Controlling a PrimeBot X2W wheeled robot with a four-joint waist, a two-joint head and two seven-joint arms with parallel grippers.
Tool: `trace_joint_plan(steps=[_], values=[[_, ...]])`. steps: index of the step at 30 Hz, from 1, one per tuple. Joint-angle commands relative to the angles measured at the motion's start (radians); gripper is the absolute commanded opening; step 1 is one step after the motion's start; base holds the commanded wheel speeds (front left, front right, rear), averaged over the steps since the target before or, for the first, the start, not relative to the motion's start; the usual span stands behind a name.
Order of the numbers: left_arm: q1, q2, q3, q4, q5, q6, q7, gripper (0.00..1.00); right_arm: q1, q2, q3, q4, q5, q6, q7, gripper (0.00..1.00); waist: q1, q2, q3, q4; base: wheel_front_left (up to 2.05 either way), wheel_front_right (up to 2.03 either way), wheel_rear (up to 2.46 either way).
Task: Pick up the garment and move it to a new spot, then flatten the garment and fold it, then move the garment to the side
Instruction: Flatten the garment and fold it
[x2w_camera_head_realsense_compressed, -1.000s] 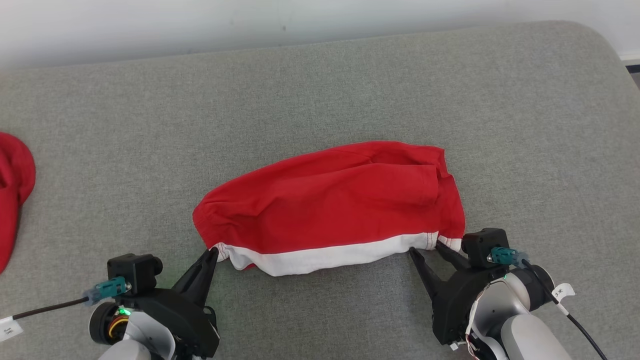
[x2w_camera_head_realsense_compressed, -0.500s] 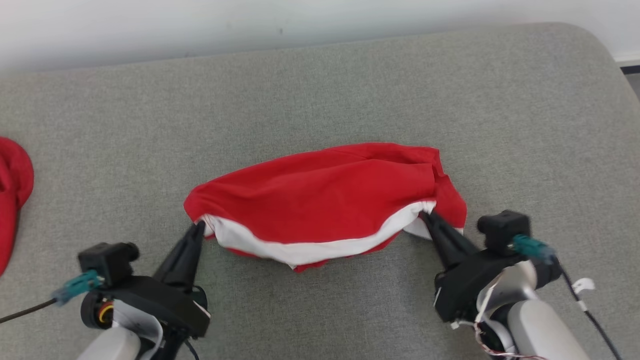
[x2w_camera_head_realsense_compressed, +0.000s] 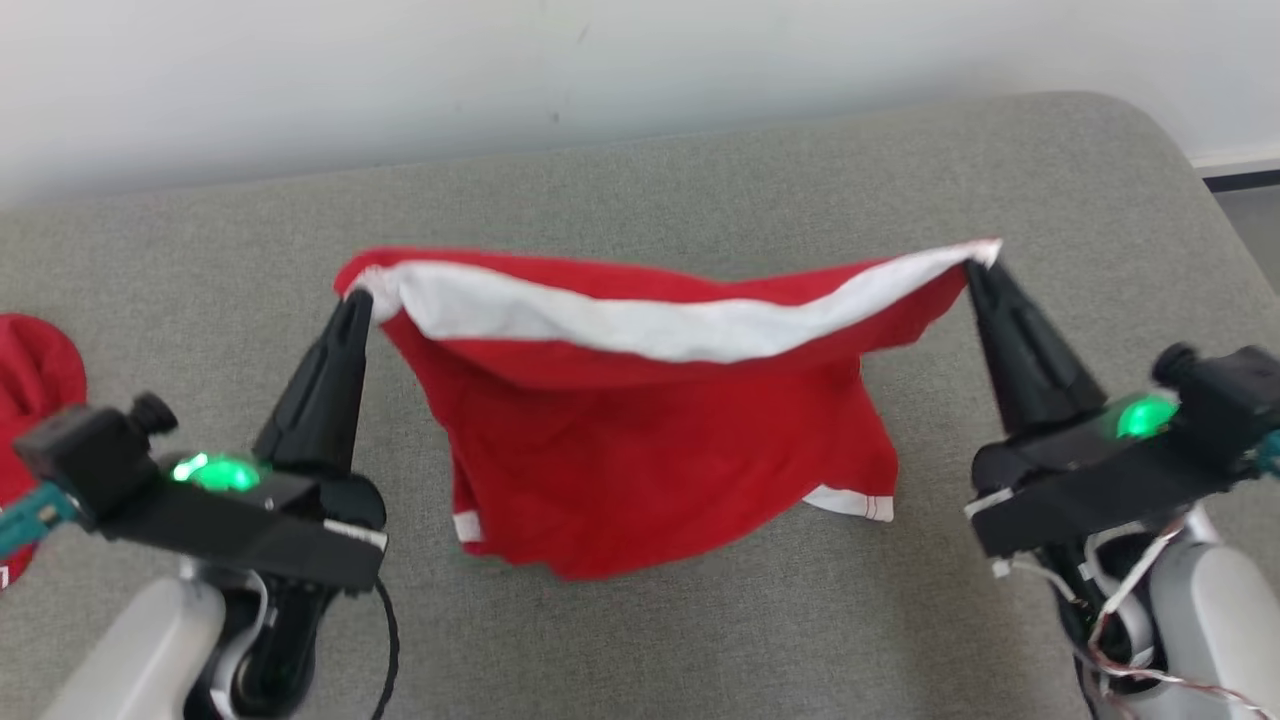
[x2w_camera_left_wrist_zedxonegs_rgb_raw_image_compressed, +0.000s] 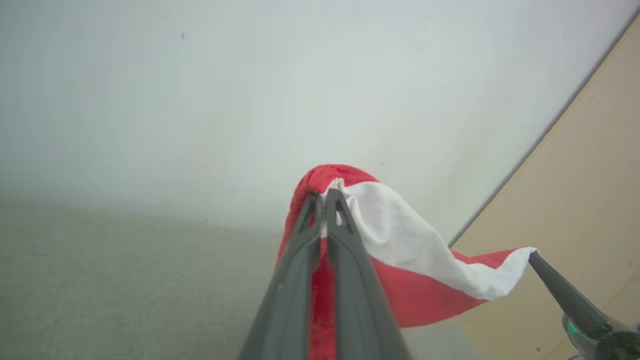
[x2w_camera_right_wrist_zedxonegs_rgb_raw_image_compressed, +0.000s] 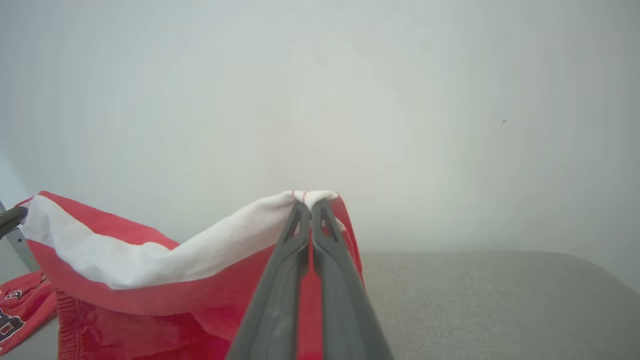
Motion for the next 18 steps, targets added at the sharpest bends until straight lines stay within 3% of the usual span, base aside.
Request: trace_joint_plan(steps=[1, 10, 18], values=[[-0.037, 0.007, 0.007, -0.028, -0.003, -0.001, 0.012, 0.00, -0.024, -0.008, -0.005, -0.034, 0.022, 0.003, -0.010, 0.00, 0.0001, -0.0001, -0.011, -0.005, 0.00, 0.00, 0.00], [-0.206, 0.012, 0.013, -0.087, -0.008, 0.026, 0.109, 0.00, -0.136, -0.038, -0.035, -0.127, 0.055, 0.003, -0.010, 0.00, 0.0001, -0.0001, -0.047, -0.024, 0.00, 0.00, 0.00], [-0.296, -0.011, 0.050, -0.077, -0.067, 0.053, 0.150, 0.00, -0.294, -0.073, -0.021, -0.121, 0.019, 0.003, -0.022, 0.00, 0.0001, -0.0001, -0.076, -0.042, 0.00, 0.00, 0.00]])
